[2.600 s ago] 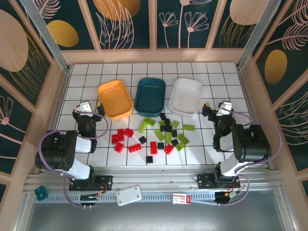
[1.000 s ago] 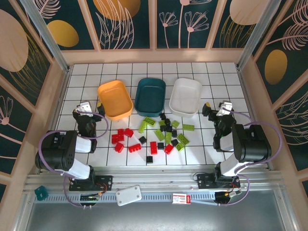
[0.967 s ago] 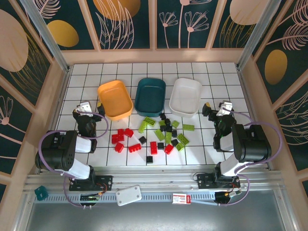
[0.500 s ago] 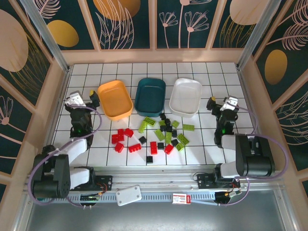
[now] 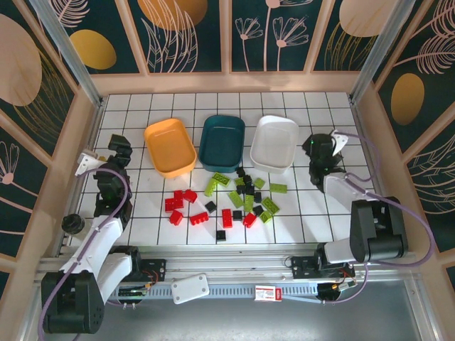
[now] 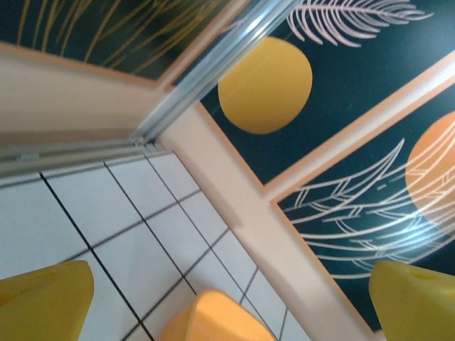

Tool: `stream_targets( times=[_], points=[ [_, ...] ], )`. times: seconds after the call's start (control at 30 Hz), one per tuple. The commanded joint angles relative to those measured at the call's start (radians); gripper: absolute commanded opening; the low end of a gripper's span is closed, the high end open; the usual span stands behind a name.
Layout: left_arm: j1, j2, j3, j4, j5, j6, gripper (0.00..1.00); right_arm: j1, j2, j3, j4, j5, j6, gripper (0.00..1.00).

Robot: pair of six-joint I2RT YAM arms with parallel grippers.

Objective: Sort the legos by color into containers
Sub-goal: Pick up the lego from the center of the table.

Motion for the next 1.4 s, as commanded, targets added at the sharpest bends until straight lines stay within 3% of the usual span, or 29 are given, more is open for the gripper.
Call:
stream_targets(
  times=[0.0, 0.1, 0.17, 0.23, 0.37, 0.43, 0.6, 1.0, 1.2, 1.37],
  points=[
    [0.002, 0.002, 0.023, -0.081, 0.196, -0.040, 0.99, 0.138, -0.153, -0.057, -0.038, -0.068, -0.068, 0.85],
    [0.002, 0.036, 0.086, -0.194, 0.359, -0.010, 0.94, 0.256, -0.295, -0.100, -0.061, -0.183, -0.115, 0.86],
    [0.000, 0.048, 0.107, -0.237, 0.467, -0.005, 0.90, 0.318, -0.363, -0.130, -0.070, -0.290, -0.111, 0.99],
    [-0.013, 0.038, 0.092, -0.244, 0.557, -0.008, 0.87, 0.381, -0.399, -0.158, -0.078, -0.349, -0.087, 0.99],
    [-0.039, -0.022, 0.025, -0.224, 0.671, -0.023, 0.89, 0.498, -0.359, -0.178, -0.092, -0.394, -0.059, 0.97],
    [-0.043, -0.054, -0.001, -0.217, 0.718, -0.026, 0.99, 0.552, -0.306, -0.175, -0.094, -0.362, -0.057, 0.97],
    [-0.043, -0.113, -0.020, -0.286, 0.740, 0.005, 0.99, 0.610, -0.177, -0.133, -0.081, -0.303, -0.043, 0.93],
    [-0.043, -0.150, -0.068, -0.332, 0.765, 0.018, 0.99, 0.611, 0.089, 0.040, -0.101, -0.249, -0.088, 0.73],
    [-0.044, -0.152, -0.052, -0.366, 0.763, 0.038, 0.99, 0.609, 0.172, 0.099, -0.154, -0.178, -0.074, 0.62],
    [-0.044, -0.147, -0.041, -0.376, 0.761, 0.047, 0.99, 0.609, 0.214, 0.119, -0.160, -0.188, -0.075, 0.56]
  ],
)
